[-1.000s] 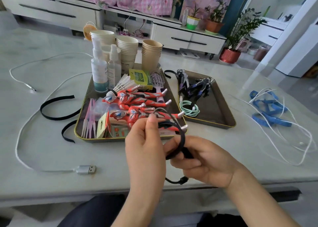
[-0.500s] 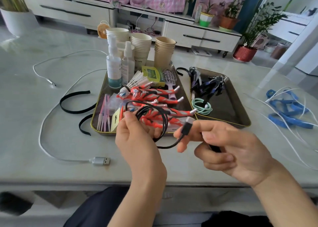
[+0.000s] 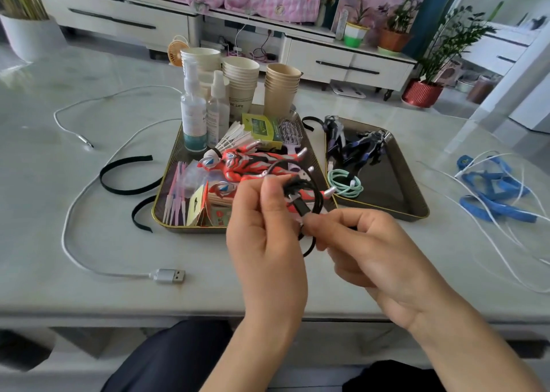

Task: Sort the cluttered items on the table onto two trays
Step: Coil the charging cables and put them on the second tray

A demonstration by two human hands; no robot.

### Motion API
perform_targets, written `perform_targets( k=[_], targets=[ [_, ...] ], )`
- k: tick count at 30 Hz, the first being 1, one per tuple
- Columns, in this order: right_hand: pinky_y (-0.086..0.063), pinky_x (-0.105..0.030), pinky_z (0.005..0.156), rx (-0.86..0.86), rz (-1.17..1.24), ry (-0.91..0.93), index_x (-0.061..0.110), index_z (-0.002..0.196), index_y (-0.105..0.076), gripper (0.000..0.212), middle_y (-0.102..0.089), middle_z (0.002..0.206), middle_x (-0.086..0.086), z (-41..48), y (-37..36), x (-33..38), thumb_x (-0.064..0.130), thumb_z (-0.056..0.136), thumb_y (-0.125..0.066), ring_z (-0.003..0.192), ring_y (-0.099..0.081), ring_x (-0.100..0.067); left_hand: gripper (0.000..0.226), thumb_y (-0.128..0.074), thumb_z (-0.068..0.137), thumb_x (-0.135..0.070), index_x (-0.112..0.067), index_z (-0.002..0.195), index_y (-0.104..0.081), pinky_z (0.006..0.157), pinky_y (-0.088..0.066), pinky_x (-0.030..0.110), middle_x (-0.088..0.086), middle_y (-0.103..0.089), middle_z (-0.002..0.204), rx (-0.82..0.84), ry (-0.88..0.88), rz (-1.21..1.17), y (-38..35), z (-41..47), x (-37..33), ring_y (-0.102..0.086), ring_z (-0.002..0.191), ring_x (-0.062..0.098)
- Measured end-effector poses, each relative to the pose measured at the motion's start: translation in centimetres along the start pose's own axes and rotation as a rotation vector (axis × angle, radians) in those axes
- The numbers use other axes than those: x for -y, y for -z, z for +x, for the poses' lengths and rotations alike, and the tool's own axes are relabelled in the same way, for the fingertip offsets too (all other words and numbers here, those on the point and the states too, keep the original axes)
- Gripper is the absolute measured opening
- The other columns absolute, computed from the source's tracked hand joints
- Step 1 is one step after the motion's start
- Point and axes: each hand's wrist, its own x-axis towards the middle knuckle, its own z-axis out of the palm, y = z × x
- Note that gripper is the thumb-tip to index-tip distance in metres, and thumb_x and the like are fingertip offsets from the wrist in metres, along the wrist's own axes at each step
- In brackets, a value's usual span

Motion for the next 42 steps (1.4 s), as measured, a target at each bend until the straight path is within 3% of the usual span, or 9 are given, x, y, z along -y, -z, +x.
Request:
perform_targets(
  k=[8,12,16,20,22,26,33,37,42],
  targets=[
    [-0.015,-0.015,0.035,-0.022,0.072,-0.071,0.01,0.087,-0.049,0.013,-0.027,0.048,0.005,0.3,0.2,-1.2,0.02,0.086,-0.057,0.036,-0.018,-0.006,0.025,-0.047,0.09,-0.022,-0.001,0.079,-0.054,0.04,-0.022,0.014,-0.015,-0.027,0.041,0.266,0.315,-0.289,0.0,-0.1,-0.7,-0.02,0.036,0.004],
    [-0.009,-0.012,0.037,0.157,0.077,-0.164,0.011,0.067,-0.038,0.021,-0.013,0.061,-0.004,0.4,0.9,-0.9,0.009,0.088,-0.041,0.04,-0.011,-0.006,0.038,-0.047,0.081,-0.026,0.012,0.086,-0.049,0.038,-0.02,0.012,-0.01,-0.02,0.04,0.31,0.506,-0.396,0.0,0.3,-1.1,-0.015,0.035,0.005],
    [-0.008,-0.011,0.032,0.181,0.216,-0.193,0.019,0.064,-0.039,0.029,-0.016,0.053,0.005,0.8,1.9,-0.7,0.003,0.086,-0.048,0.033,-0.013,-0.001,0.033,-0.043,0.089,-0.021,0.012,0.09,-0.048,0.038,-0.02,0.012,-0.009,-0.019,0.041,0.296,0.554,-0.373,-0.2,0.2,-1.1,-0.015,0.035,0.005],
    [-0.017,-0.009,0.025,0.373,0.634,-0.256,0.014,0.073,-0.051,0.036,-0.029,0.052,0.006,1.7,2.5,-1.0,0.004,0.055,-0.08,0.027,-0.023,0.0,0.038,-0.04,0.095,-0.017,-0.011,0.059,-0.033,0.034,-0.019,0.015,-0.009,-0.016,0.042,0.233,0.732,-0.518,0.3,0.7,-1.0,-0.017,0.032,0.003],
    [-0.02,-0.009,0.026,0.493,0.793,-0.256,0.009,0.077,-0.058,0.028,-0.047,0.055,0.001,1.9,2.6,-1.0,0.011,0.061,-0.081,0.032,-0.021,-0.002,0.038,-0.046,0.086,-0.017,-0.017,0.051,-0.032,0.032,-0.017,0.014,-0.009,-0.016,0.04,0.173,0.838,-0.68,0.7,1.3,-0.9,-0.016,0.031,0.002],
    [-0.012,-0.009,0.026,0.294,0.656,-0.19,0.013,0.059,-0.065,0.018,-0.052,0.054,0.002,2.0,2.3,-0.9,0.018,0.075,-0.058,0.027,-0.016,-0.001,0.033,-0.048,0.08,-0.018,-0.018,0.052,-0.031,0.033,-0.023,0.015,-0.009,-0.018,0.041,0.165,0.892,-0.761,1.3,2.0,-0.8,-0.019,0.031,0.004],
    [-0.014,-0.009,0.027,-0.084,0.506,-0.003,0.006,0.086,-0.057,0.017,-0.048,0.056,0.0,2.4,3.8,-0.2,0.009,0.094,-0.042,0.029,-0.02,0.0,0.032,-0.038,0.094,-0.026,-0.016,0.063,-0.04,0.064,-0.035,0.027,-0.004,-0.02,0.048,0.27,0.853,-0.771,1.4,2.6,-0.7,-0.026,0.044,0.013],
    [-0.014,-0.009,0.03,-0.117,0.331,0.089,0.007,0.083,-0.059,0.018,-0.05,0.055,0.002,2.2,3.5,-0.4,0.008,0.094,-0.045,0.031,-0.02,-0.001,0.033,-0.039,0.095,-0.041,-0.01,0.092,-0.051,0.063,-0.042,0.025,-0.003,-0.026,0.051,0.255,0.924,-0.635,1.1,2.5,-0.5,-0.026,0.039,0.01],
    [-0.011,-0.009,0.032,-0.022,0.207,-0.029,0.009,0.075,-0.063,0.02,-0.044,0.053,0.001,1.9,4.0,-0.6,0.011,0.089,-0.049,0.032,-0.018,-0.002,0.019,-0.054,0.08,-0.024,-0.007,0.078,-0.06,0.047,-0.046,0.021,-0.007,-0.021,0.042,0.323,0.962,-0.464,1.5,2.1,-0.6,-0.025,0.034,0.006]
  ],
)
